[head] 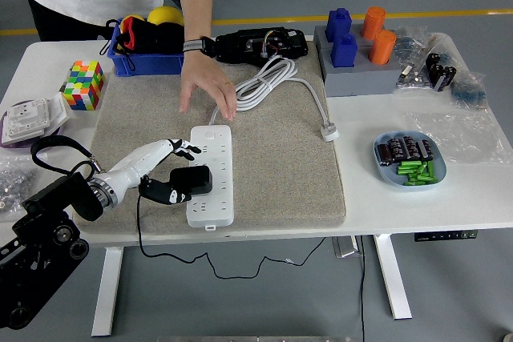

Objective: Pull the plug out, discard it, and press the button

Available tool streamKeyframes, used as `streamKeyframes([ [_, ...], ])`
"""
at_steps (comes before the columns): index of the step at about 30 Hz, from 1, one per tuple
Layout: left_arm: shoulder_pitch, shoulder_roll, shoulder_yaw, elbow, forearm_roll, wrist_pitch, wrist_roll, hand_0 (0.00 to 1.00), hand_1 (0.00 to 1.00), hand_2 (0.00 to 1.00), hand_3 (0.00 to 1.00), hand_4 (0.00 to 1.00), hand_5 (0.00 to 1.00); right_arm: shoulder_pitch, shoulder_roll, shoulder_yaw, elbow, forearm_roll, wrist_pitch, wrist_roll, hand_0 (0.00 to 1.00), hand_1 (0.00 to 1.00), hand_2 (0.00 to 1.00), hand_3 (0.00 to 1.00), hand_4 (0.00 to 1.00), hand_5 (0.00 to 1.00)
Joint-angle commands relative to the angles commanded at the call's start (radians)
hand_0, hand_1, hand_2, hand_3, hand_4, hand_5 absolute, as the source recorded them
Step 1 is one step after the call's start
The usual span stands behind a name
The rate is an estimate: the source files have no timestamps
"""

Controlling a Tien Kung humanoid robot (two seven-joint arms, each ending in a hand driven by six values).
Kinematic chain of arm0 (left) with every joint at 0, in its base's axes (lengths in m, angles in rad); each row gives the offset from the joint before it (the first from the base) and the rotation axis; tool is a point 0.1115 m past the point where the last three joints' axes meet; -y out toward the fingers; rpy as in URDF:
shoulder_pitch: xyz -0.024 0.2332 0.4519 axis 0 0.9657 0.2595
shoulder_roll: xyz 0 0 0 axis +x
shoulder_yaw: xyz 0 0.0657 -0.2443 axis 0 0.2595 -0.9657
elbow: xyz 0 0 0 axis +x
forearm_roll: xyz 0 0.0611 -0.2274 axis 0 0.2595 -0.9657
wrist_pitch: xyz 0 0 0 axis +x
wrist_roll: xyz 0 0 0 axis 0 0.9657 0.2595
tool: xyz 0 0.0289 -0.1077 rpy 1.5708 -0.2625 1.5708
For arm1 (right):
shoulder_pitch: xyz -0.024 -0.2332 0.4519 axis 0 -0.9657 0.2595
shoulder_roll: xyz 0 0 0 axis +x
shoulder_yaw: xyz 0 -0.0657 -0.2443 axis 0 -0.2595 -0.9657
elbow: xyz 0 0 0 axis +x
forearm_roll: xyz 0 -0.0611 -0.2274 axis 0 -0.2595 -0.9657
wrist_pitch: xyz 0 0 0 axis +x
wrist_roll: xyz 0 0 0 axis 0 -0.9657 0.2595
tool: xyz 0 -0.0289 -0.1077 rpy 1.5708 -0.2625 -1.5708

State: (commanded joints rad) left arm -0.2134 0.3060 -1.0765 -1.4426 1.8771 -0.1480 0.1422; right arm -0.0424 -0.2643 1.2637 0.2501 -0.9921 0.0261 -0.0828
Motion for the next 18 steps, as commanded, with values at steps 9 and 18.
streamKeyframes([
  [9,-0.009,-0.003,0.009,-0.002,-0.018,-0.004,0.011,0.618,0.489,0.484,0.577,0.816,0.002,0.0,0.0,0.0,-0.001,0.0,0.0,0.0,0.728,0.68,0.66,0.646,0.746,0.601],
  [18,-0.014,-0.005,0.01,-0.001,-0.044,-0.018,0.029,0.35,0.393,0.443,0.579,0.753,0.002,0.002,-0.001,0.0,-0.001,-0.001,0.0,0.0,0.728,0.68,0.659,0.646,0.746,0.6],
])
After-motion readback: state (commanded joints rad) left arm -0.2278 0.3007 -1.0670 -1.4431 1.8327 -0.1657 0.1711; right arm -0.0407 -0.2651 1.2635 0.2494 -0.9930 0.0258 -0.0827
